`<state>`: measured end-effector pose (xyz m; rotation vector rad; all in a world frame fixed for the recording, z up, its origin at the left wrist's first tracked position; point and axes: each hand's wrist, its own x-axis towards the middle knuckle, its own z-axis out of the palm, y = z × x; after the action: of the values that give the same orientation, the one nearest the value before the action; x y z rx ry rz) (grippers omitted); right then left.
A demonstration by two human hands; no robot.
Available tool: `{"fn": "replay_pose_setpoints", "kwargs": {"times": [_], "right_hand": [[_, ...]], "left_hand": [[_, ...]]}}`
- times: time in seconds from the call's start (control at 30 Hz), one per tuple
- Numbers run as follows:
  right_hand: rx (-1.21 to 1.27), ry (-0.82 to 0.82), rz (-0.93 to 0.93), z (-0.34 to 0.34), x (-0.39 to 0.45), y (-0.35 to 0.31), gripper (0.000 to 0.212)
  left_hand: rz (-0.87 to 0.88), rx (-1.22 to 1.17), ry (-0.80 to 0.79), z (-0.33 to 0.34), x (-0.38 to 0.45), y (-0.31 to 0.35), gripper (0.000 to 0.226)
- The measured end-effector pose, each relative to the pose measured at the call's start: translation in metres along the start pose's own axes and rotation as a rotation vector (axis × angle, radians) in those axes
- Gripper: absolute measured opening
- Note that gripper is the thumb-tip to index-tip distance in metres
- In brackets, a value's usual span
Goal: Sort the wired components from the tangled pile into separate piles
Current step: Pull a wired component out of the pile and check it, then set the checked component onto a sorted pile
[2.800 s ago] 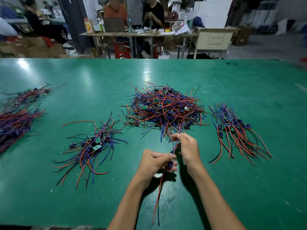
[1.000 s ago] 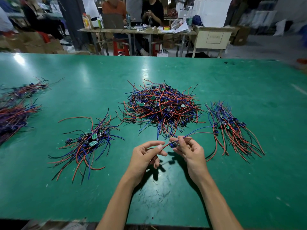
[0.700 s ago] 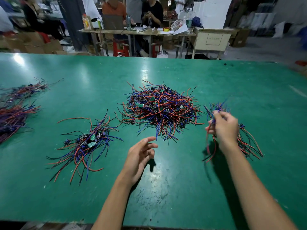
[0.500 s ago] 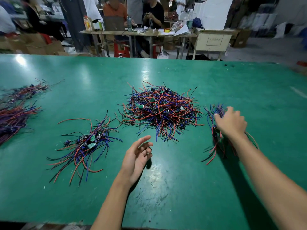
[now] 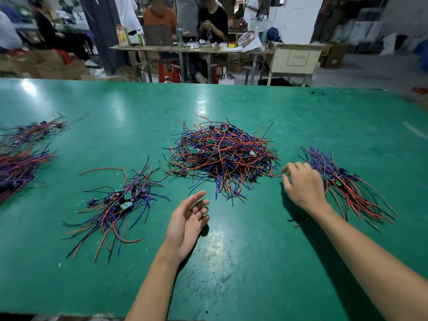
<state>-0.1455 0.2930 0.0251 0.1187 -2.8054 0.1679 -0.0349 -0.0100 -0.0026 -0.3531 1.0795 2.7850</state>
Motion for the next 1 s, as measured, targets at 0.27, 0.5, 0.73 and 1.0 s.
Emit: {"fn": "replay_pose_setpoints", "kwargs": {"times": [0.27, 0.5, 0.73, 1.0], "right_hand": [[0.284, -0.142, 0.131, 0.029, 0.006, -0.057, 0.029], [0.529, 0.120, 0.158, 0.028, -0.044, -0.067, 0.009], [0.834, 0.383, -0.266, 0.007, -0.106, -0.128, 0.034], [0.721, 0.378, -0.495, 0.014, -0.126, -0.149, 0.034]], "left_hand": [[-0.006, -0.032, 0.036, 0.000, -0.001, 0.001, 0.028], [0.005, -0.001, 0.020, 0.002, -0.002, 0.001, 0.028], [0.093, 0.422, -0.074, 0.019, -0.007, -0.011, 0.029], [0.033, 0.359, -0.090, 0.013, -0.015, -0.002, 0.027]]}}
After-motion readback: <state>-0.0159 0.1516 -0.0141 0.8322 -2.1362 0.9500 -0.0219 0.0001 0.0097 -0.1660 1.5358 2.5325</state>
